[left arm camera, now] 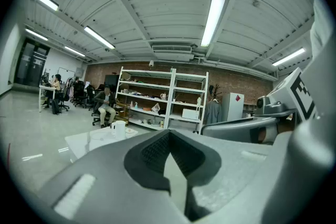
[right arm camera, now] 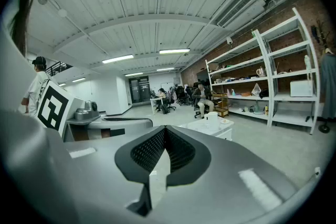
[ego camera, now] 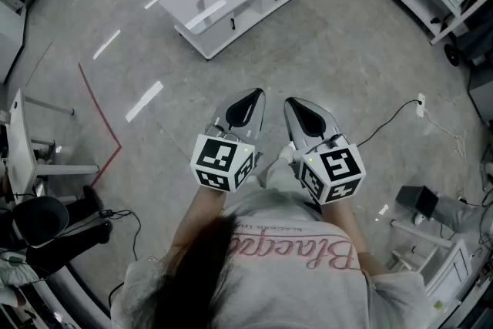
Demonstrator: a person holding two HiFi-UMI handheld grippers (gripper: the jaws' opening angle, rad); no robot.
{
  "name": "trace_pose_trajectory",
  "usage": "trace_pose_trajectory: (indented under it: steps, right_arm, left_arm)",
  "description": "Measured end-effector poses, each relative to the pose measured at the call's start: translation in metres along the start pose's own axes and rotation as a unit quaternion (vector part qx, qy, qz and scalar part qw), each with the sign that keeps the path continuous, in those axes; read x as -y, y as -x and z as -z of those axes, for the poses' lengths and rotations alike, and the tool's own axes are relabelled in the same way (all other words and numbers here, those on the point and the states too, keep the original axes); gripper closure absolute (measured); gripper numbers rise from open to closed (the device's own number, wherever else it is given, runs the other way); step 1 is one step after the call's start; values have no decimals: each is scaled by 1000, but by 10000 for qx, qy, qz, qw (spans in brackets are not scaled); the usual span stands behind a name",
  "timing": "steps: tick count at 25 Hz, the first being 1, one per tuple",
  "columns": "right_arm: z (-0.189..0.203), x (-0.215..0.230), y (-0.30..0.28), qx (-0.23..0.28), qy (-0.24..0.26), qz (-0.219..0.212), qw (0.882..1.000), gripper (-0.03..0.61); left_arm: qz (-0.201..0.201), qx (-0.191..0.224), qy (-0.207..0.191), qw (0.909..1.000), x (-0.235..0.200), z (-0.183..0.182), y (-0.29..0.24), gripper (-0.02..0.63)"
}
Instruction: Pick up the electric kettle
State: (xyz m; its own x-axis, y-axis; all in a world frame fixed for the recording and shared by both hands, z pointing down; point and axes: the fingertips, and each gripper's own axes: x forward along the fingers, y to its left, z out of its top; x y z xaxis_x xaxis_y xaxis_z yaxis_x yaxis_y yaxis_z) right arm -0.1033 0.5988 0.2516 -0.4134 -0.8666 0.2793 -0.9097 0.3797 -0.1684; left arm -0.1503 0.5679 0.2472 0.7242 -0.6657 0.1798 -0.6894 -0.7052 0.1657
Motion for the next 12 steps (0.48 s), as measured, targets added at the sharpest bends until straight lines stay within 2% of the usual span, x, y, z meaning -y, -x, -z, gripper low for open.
trace_pose_trajectory:
  steps: [6, 12]
  right_arm:
    - [0, -6, -1, 65, 97, 12, 9999, 558]
    - [0, 9, -11, 33, 137, -32, 9999, 558]
  left_arm:
    - [39, 100, -15, 9999, 4, 0, 3, 614]
    - [37, 43, -33, 10000, 0, 0, -11, 614]
